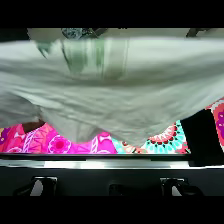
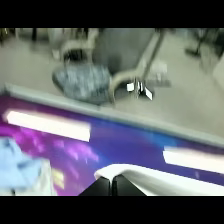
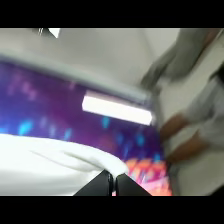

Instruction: Fold the shirts.

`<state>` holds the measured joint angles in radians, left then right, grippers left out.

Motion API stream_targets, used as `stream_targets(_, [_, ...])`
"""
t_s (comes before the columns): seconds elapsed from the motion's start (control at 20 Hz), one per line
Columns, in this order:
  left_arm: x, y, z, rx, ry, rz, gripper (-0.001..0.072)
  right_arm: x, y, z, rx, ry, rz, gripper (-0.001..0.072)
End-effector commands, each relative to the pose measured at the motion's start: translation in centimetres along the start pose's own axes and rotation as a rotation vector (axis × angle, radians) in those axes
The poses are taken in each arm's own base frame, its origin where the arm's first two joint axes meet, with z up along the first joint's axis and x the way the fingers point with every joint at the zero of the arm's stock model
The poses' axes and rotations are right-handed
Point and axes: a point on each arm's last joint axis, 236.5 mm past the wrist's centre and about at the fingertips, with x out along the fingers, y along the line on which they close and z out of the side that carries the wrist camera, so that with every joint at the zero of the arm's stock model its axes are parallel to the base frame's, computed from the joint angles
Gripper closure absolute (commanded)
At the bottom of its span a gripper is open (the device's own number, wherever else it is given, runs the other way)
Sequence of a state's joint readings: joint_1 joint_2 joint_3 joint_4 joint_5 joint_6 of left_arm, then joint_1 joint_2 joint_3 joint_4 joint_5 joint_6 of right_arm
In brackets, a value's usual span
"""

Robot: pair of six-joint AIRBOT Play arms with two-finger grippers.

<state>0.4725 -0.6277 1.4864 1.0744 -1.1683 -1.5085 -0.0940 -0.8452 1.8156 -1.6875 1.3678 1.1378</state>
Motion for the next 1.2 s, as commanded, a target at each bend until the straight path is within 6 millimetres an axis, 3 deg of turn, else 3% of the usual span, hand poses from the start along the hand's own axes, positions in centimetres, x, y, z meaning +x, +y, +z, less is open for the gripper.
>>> stream_targets(0.0, [4.6,0.9,-10.3,-0.034,0.289,-0.054,0.0676,4.9,5.1,-8.9,-0.098,0.378,0.203,0.0666])
stream_targets(0.15, [9.7,1.5,-20.7,-0.076,0.520,-0.099,0.0675,13.3,9.9,-13.1,-0.080,0.470,0.318,0.0666])
stream_targets(0.3, [14.5,2.2,-29.0,-0.116,0.689,-0.097,0.0675,23.2,14.1,-16.0,0.032,0.469,0.345,0.0666])
stream_targets(0.4, [18.3,3.1,-32.6,-0.131,0.752,-0.078,0.0674,29.6,16.5,-16.6,0.131,0.417,0.351,0.0666])
stream_targets(0.5, [21.9,4.5,-35.0,-0.179,0.781,-0.041,0.0674,34.7,18.7,-16.7,0.273,0.341,0.356,0.0666])
stream_targets(0.65, [25.6,5.7,-38.0,-0.224,0.842,-0.015,0.0674,38.3,21.5,-17.6,0.484,0.323,0.383,0.0667])
stream_targets(0.75, [27.0,5.7,-39.3,-0.266,0.872,-0.016,0.0674,38.2,23.7,-19.9,0.506,0.414,0.438,0.0666])
stream_targets(0.8, [27.3,5.6,-39.6,-0.279,0.878,-0.017,0.0674,37.5,24.5,-20.9,0.495,0.467,0.469,0.0604])
stream_targets(0.9, [27.1,5.5,-39.6,-0.250,0.886,-0.035,0.0674,35.1,24.5,-21.6,0.352,0.526,0.558,0.0120])
stream_targets(1.0, [26.1,4.9,-39.7,-0.177,0.918,-0.090,0.0673,30.2,23.7,-22.7,0.106,0.609,0.711,0.0091])
stream_targets(1.1, [24.9,4.4,-40.4,-0.149,0.975,-0.129,0.0673,23.8,22.2,-26.6,0.065,0.847,0.837,0.0090])
stream_targets(1.15, [24.4,4.1,-40.7,-0.138,1.000,-0.145,0.0673,20.3,22.5,-28.6,0.091,0.970,0.923,0.0090])
